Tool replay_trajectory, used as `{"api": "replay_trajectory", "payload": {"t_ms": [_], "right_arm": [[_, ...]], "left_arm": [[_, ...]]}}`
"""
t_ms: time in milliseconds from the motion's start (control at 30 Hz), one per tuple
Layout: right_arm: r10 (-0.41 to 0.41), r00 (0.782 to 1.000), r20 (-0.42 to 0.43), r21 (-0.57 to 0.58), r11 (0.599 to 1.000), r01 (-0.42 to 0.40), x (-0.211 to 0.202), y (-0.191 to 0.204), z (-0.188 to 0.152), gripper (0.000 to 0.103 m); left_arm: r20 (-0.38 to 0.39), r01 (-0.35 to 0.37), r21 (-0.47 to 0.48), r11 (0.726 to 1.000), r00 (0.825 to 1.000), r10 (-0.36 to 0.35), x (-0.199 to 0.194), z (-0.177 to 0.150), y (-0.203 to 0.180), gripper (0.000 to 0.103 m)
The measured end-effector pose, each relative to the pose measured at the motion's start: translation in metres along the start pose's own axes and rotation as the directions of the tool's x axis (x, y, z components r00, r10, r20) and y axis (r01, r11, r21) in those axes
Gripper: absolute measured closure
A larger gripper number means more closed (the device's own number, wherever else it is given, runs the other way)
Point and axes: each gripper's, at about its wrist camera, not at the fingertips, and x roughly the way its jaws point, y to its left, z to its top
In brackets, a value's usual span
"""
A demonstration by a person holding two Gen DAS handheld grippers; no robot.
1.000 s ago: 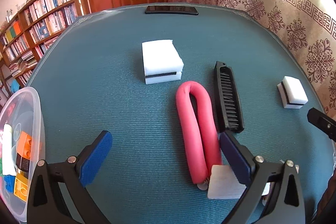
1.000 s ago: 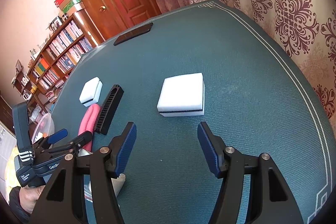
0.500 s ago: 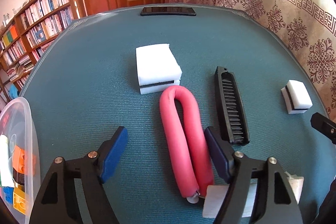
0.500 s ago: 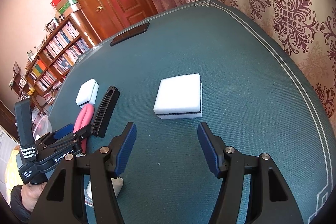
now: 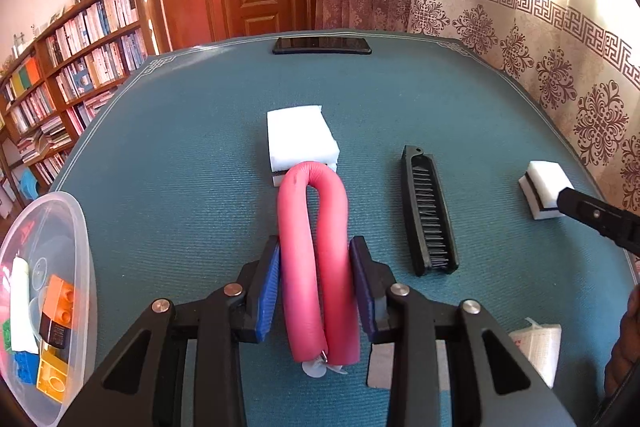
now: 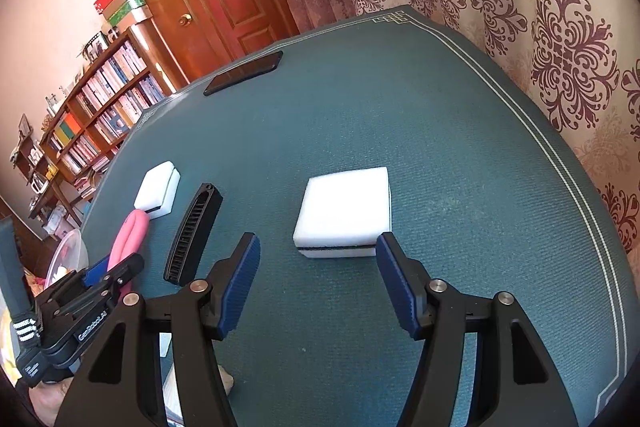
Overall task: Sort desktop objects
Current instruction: 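Grasp the pink foam tube with left tool while right tool grasps the white sponge, then carry the foam tube and sponge over the clear bowl and open both tools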
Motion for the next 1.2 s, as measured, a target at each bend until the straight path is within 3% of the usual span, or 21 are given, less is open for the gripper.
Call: {"api": "replay_trajectory", "payload": {"t_ms": [200,567,1200], "right_arm": [[-0.103,0.994,0.047,-0.038,0.994,0.105,0.003,0.007,0.01,0.039],[-0.163,0.986,0.027,-0.022,0.986,0.163,0.008,-0.009,0.009,0.039],[-0.098,0.995,-0.009,0.05,0.994,0.098,0.018,-0.029,0.014,0.039]], "left_arm": [[0.039,-0.003,-0.018,1.0,0.999,0.004,-0.019,0.003,0.007,0.065],[0.089,-0.008,-0.04,0.999,0.996,0.012,-0.044,0.006,0.013,0.065],[0.115,-0.05,-0.1,0.994,0.991,0.062,-0.058,0.005,0.038,0.065]]}}
